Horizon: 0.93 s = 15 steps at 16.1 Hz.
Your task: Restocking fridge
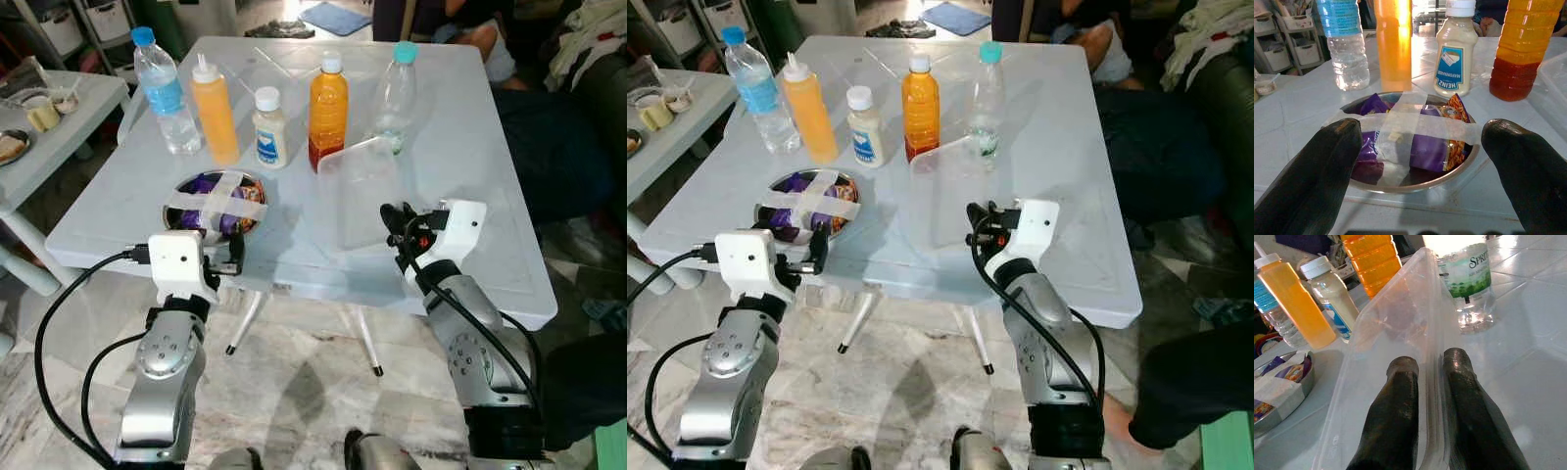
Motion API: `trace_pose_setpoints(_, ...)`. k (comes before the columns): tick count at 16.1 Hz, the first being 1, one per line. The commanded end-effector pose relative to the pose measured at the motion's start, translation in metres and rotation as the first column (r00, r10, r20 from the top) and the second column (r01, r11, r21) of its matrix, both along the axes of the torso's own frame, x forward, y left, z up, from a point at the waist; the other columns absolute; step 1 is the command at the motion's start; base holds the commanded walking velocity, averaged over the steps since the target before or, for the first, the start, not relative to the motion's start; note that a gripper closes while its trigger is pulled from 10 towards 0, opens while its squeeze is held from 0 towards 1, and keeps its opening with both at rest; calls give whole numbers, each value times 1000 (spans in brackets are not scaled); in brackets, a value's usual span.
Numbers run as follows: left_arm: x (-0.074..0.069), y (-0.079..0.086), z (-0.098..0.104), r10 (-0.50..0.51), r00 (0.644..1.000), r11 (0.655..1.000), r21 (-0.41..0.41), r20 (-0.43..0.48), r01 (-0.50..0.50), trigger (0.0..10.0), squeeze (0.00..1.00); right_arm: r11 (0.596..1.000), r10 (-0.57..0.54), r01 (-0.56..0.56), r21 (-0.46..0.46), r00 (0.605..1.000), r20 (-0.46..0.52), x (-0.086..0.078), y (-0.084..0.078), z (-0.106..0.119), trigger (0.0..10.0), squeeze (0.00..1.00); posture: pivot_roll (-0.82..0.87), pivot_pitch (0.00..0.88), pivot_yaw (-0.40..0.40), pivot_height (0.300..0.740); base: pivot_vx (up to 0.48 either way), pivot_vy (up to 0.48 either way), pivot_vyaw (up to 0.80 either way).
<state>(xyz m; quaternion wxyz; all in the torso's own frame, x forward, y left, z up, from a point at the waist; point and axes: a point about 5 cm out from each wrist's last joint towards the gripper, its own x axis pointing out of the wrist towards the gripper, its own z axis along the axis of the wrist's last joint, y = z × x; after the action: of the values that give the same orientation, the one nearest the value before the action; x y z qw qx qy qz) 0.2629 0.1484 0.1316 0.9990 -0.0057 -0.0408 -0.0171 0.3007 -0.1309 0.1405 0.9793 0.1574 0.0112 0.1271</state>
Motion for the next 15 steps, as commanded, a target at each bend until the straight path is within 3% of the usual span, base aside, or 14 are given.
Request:
trace_pose_setpoints(1,0,4,-2,13,1000,1000,0,-12,-13,10000,0,1000,-30,30,-1,998,-51,-2,-5,-10,3804,0,-66,102,63,740,0,0,0)
trace_pose_setpoints(2,0,3,-3,10,1000,1000,1,-16,-10,10000,0,1000,-31,30,-7,998,-51,-2,-5,-12,9451,0,-66,102,63,740,0,0,0)
trace_pose_setpoints(3,-1,2,-4,5,1000,1000,2,-18,-5,10000,0,999,-35,35,-10,998,-54,-2,-5,-12,10000,0,-64,103,65,740,0,0,0)
trace_pose_setpoints(8,-1,0,-5,-1,1000,1000,-2,-23,1,10000,0,998,-44,42,-42,998,-38,-1,-5,-10,10000,0,-61,98,64,740,0,0,0)
trace_pose_setpoints(11,-1,-1,-6,-2,1000,1000,-2,-27,2,10000,0,983,-104,97,-153,994,-34,1,-7,-13,10000,0,-60,97,61,740,0,0,0)
trace_pose_setpoints(15,-1,0,-6,-1,1000,1000,-1,-29,1,10000,0,982,-107,103,-160,994,-17,1,-6,-13,10000,0,-56,92,58,740,0,0,0)
